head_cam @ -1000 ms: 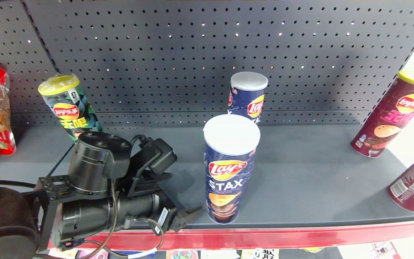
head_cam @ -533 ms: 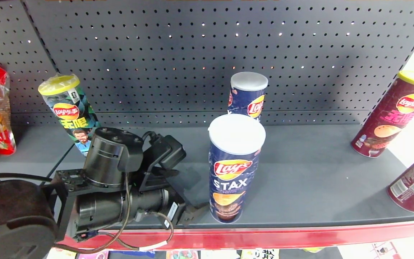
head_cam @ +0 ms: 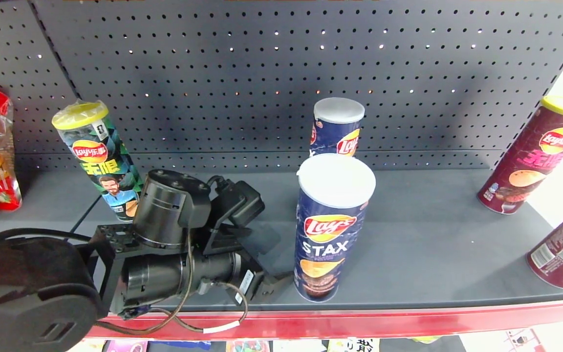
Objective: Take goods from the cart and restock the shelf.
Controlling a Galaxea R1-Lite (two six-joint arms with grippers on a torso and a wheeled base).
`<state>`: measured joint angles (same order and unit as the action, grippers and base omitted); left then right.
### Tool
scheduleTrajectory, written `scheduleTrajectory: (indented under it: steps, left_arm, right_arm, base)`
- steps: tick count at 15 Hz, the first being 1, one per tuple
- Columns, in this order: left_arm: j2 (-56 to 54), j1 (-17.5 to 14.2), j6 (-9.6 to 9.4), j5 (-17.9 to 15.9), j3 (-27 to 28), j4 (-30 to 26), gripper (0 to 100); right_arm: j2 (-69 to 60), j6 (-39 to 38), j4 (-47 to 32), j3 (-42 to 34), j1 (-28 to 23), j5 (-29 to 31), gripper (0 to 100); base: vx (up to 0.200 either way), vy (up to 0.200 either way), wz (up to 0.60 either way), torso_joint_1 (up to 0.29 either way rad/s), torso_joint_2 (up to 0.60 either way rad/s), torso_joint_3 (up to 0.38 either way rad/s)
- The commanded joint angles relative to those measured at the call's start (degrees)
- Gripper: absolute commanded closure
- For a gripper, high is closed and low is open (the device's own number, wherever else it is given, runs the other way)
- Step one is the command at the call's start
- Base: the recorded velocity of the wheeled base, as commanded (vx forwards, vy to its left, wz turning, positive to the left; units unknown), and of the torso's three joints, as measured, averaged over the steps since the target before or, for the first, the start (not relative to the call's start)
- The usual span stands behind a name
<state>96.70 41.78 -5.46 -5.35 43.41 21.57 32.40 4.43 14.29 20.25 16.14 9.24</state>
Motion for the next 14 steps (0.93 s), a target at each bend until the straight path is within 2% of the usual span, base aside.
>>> scheduleTrajectory:
  steps: [1,9,14]
  left_arm:
    - [0.2,0.3,0.01,0.0,0.2,0.1,0]
    - [0.9,0.3,0.01,0.1,0.5,0.1,0]
    - [2.3,0.3,0.01,0.1,2.6,0.1,0]
  right_arm:
    - [0.3,0.1,0.0,0.0,0.0,0.0,0]
    - [0.3,0.1,0.0,0.0,0.0,0.0,0]
    - [0.1,0.0,0.0,-0.2,0.0,0.0,0]
  base:
    - [0.0,0.0,0.0,0.0,0.0,0.0]
    - [0.0,0.0,0.0,0.0,0.0,0.0]
    - [0.0,0.0,0.0,0.0,0.0,0.0]
